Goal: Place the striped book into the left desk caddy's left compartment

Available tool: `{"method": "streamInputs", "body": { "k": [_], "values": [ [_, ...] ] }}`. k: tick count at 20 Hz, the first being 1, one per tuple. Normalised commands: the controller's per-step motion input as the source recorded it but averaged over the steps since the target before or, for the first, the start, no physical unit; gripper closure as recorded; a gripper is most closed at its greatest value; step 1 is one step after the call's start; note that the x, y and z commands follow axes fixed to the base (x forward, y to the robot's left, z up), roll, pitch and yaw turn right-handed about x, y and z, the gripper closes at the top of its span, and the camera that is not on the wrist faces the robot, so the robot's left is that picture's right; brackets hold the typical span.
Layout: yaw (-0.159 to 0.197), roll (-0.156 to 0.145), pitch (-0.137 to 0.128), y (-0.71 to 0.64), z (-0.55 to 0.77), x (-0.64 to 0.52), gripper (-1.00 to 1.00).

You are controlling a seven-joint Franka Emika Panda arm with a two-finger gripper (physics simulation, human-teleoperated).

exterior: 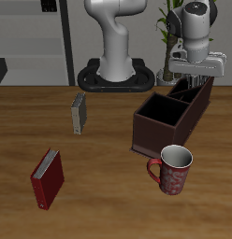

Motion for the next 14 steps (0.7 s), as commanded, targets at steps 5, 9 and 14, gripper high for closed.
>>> {"method": "streamInputs", "body": {
  "k": [5, 9, 14],
  "values": [
    [-0.018, 0.047, 0.049, 0.13, -0.38, -0.01, 1.0],
    [0.022, 0.144, 0.103, 0.25, -0.51, -0.02, -1.0],
    [0.011, -0.012, 0.024, -0.11, -0.06, 0.04, -1.0]
  ]
}}
